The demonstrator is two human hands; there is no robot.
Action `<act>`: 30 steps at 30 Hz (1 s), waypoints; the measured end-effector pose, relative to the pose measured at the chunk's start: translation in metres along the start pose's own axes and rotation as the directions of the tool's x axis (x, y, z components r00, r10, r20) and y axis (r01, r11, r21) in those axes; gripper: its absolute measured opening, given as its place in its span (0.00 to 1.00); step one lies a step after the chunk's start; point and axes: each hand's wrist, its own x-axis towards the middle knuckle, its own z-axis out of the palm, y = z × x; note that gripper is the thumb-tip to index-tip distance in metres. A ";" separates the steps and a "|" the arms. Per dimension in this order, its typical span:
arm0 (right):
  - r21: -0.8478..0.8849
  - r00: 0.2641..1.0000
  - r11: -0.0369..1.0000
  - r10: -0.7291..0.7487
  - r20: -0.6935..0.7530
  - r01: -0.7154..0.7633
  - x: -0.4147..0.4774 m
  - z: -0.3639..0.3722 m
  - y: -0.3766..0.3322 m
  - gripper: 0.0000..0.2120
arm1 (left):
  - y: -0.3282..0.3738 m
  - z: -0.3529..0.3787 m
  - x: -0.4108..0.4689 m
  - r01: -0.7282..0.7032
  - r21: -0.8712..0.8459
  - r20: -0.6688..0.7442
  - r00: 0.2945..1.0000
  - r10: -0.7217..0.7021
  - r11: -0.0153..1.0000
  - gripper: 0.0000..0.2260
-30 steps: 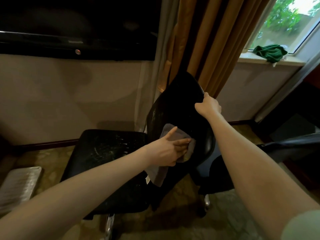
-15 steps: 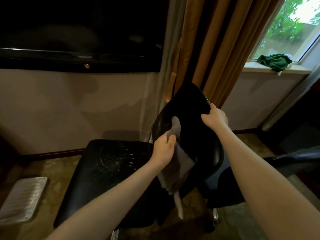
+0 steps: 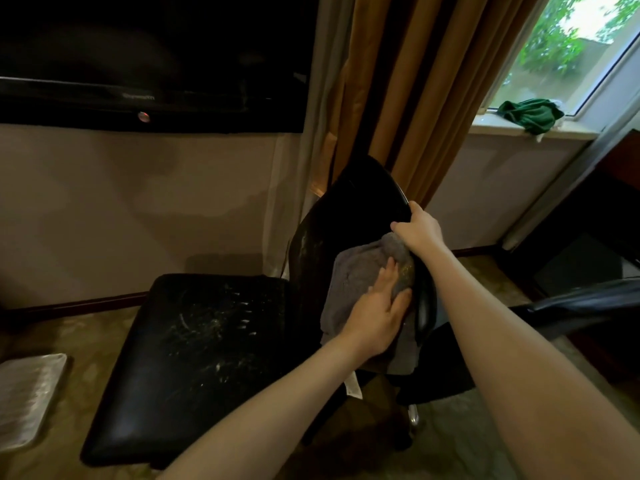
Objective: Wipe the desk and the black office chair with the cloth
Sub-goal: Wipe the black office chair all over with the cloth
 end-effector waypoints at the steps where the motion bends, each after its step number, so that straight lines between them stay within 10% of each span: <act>1: -0.006 1.000 1.000 0.003 0.002 -0.003 -0.001 0.000 0.000 0.32 | -0.005 0.001 -0.006 -0.002 0.031 0.001 1.000 0.002 1.000 0.24; 7: 0.015 1.000 1.000 0.013 -0.009 -0.013 -0.002 0.000 0.000 0.32 | -0.041 -0.001 -0.032 0.055 0.223 -0.003 0.998 -0.056 0.973 0.24; 18: 0.019 1.000 1.000 -0.015 -0.015 0.015 -0.006 0.000 0.001 0.32 | -0.087 -0.010 -0.030 0.336 -0.136 -0.153 0.922 -0.354 0.932 0.20; 30: -0.020 0.999 1.000 -0.016 -0.031 0.015 -0.004 0.001 -0.004 0.32 | -0.048 -0.010 -0.012 0.098 -0.166 -0.267 0.953 -0.141 0.981 0.20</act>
